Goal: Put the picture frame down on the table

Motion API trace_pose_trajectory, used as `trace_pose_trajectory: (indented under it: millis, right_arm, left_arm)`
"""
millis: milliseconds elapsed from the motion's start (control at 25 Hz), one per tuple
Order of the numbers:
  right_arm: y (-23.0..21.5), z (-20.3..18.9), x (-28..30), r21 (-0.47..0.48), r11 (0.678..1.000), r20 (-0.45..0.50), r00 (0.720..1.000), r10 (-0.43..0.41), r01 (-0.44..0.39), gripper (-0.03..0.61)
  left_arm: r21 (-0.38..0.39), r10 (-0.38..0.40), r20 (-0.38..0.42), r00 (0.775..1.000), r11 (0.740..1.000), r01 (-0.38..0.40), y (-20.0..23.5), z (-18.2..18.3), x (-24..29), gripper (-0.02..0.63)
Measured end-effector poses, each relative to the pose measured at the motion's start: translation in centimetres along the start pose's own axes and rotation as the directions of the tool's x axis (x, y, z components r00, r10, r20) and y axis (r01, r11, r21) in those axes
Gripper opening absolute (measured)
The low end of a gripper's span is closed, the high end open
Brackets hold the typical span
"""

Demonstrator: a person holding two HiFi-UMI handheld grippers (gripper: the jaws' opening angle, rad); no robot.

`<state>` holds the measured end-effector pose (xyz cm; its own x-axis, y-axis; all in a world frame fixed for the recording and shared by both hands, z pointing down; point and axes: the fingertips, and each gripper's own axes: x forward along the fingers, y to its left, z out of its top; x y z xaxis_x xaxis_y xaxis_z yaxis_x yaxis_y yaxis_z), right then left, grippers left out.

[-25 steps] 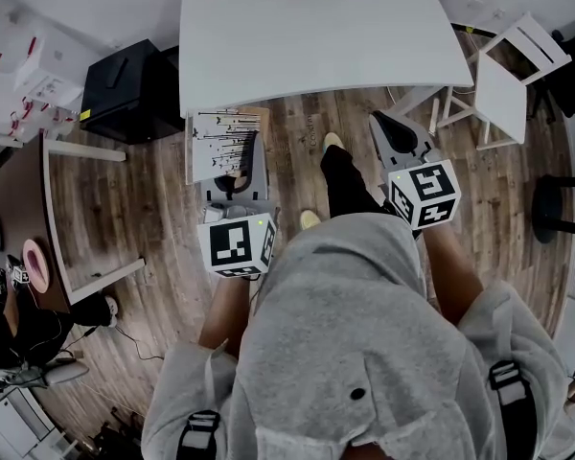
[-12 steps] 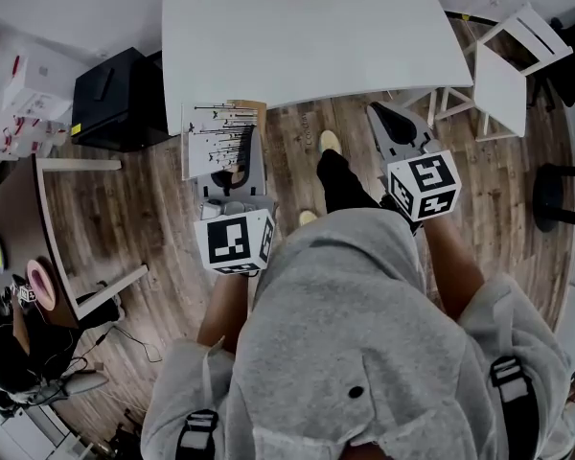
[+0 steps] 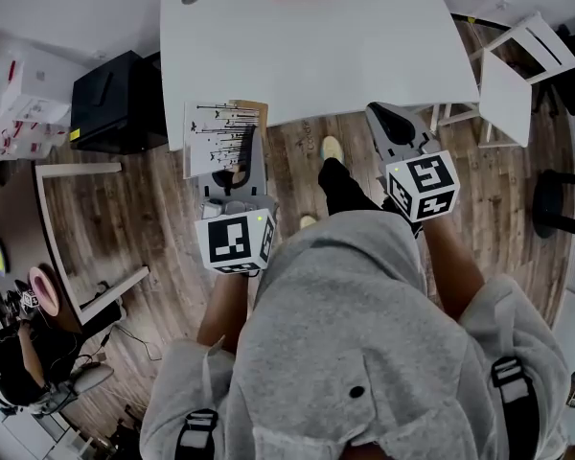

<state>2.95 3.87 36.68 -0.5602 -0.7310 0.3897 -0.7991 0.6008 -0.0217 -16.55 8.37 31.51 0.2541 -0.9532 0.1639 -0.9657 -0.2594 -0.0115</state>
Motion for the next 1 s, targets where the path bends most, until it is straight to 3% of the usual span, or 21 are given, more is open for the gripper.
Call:
trace_pose_trajectory:
  millis: [320,1000]
  right_arm:
    - [-2.8,1.4,4.3,0.013,1.0,-0.022,1.0,0.019,-0.018,0.028]
    - [-9.1,3.5,9.8,0.039,0.998,-0.031,0.998,0.053,-0.052,0.028]
  left_arm:
    - [-0.014,0.025,-0.028,0.999,1.0,-0.025,2.0,0.5,4.7,0.094]
    - [-0.013,0.029,-0.061,0.998,0.999,-0.03,1.8,2.0,13.2,0.094]
